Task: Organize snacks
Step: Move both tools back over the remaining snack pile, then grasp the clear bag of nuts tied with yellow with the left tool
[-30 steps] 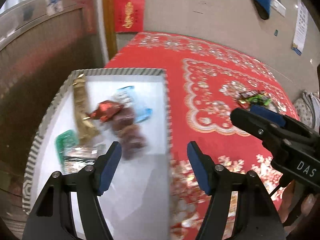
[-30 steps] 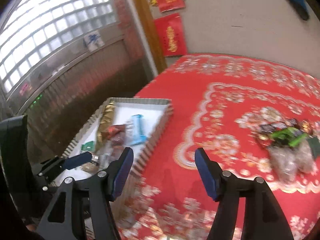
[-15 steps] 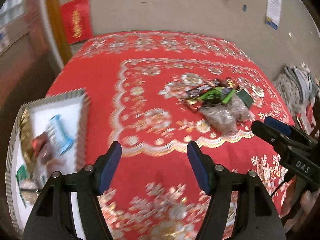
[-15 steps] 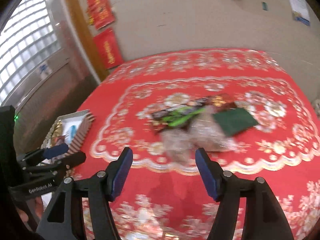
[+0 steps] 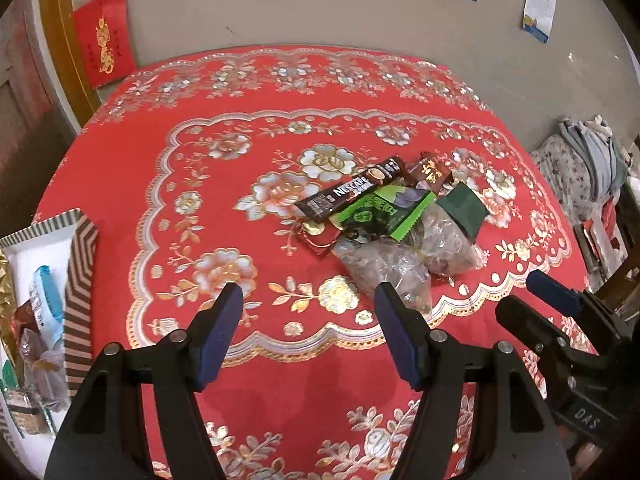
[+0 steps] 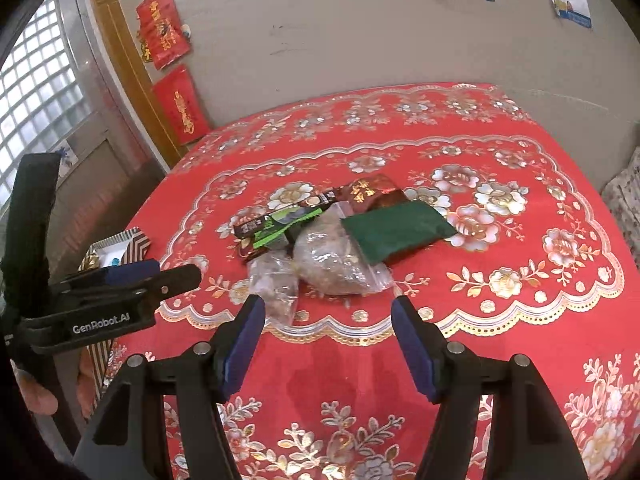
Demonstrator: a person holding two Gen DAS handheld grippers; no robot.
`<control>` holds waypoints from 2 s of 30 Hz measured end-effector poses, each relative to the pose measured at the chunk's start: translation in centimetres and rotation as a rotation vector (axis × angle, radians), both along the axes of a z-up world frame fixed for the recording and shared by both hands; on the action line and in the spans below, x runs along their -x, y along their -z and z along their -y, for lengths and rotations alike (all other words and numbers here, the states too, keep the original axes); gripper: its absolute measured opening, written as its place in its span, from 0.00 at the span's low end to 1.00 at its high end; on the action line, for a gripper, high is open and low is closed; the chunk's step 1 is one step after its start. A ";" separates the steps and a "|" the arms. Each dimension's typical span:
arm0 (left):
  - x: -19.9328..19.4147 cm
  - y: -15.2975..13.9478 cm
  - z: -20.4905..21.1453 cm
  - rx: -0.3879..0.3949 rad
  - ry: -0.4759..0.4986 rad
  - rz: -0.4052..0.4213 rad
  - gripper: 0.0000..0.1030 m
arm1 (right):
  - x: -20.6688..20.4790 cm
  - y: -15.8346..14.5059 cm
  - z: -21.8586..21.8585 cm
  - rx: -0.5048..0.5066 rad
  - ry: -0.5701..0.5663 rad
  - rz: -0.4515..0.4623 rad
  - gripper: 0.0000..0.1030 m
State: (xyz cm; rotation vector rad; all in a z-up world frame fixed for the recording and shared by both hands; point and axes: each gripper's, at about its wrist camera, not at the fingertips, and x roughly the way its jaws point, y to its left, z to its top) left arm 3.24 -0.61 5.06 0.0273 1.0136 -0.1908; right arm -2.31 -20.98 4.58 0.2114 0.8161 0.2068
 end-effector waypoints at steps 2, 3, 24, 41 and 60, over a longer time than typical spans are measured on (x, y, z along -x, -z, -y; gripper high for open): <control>-0.2 0.3 0.6 0.003 0.006 -0.010 0.66 | 0.0 0.3 0.4 0.001 0.005 -0.006 0.66; -0.3 0.5 0.9 0.004 0.012 -0.013 0.66 | 0.0 0.4 0.6 0.000 0.010 -0.010 0.66; -2.8 3.7 6.8 -0.010 0.123 -0.049 0.66 | -0.1 1.5 3.9 -0.053 0.062 -0.033 0.67; 0.1 4.1 5.2 -0.012 0.189 -0.031 0.30 | -3.9 1.2 6.4 -0.118 0.131 -0.065 0.67; 5.7 4.0 0.5 0.001 0.220 -0.057 0.30 | -12.0 4.8 0.5 0.217 0.301 -0.196 0.68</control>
